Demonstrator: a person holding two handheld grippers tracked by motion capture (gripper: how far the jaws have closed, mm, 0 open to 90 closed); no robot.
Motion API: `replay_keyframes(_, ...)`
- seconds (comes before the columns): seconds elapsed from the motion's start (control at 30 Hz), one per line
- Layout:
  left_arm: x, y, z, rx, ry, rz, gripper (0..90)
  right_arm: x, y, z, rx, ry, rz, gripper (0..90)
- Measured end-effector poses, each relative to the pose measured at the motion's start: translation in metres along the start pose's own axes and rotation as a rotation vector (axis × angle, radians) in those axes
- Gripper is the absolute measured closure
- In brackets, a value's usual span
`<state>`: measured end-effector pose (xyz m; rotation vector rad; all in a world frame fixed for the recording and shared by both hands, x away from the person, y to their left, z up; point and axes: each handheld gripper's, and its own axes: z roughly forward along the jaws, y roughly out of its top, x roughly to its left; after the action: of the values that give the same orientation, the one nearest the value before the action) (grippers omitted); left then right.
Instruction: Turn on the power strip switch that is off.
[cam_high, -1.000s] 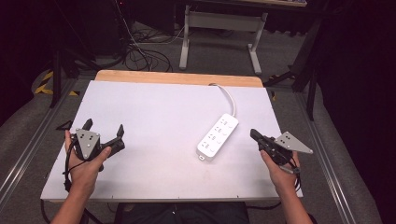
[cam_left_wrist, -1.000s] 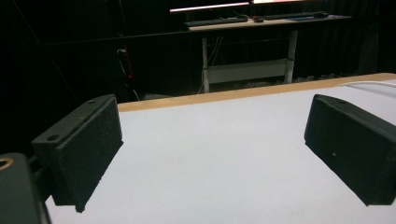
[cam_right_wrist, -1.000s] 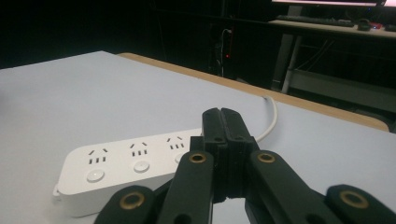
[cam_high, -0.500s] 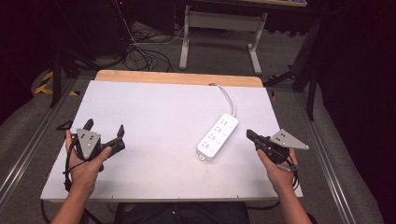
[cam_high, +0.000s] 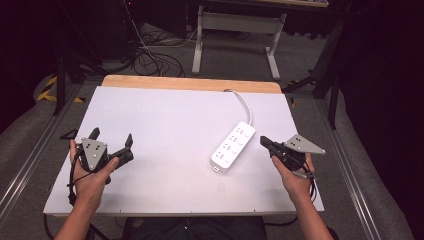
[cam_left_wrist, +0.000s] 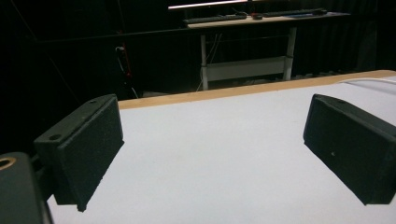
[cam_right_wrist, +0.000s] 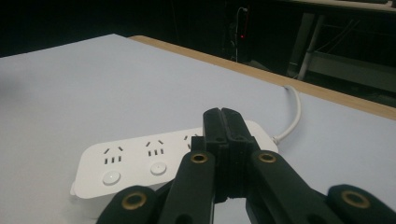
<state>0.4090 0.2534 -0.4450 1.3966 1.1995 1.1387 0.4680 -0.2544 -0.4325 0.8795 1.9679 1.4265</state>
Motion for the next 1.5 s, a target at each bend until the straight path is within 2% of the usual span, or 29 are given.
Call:
replay_keyframes(0.4, 0.000, -0.001, 0.000, 0.003, 0.001, 0.001, 5.4, 0.008, 0.002, 0.010, 0.038, 0.038, -0.014, 90.0)
replay_keyframes(1.07, 0.002, -0.001, -0.003, 0.008, 0.008, 0.004, 5.7, 0.014, 0.004, 0.021, 0.072, 0.069, -0.017, 90.0)
replay_keyframes(1.5, 0.005, -0.003, -0.008, 0.009, 0.022, 0.005, 5.7, 0.017, 0.004, 0.031, 0.096, 0.098, -0.037, 90.0)
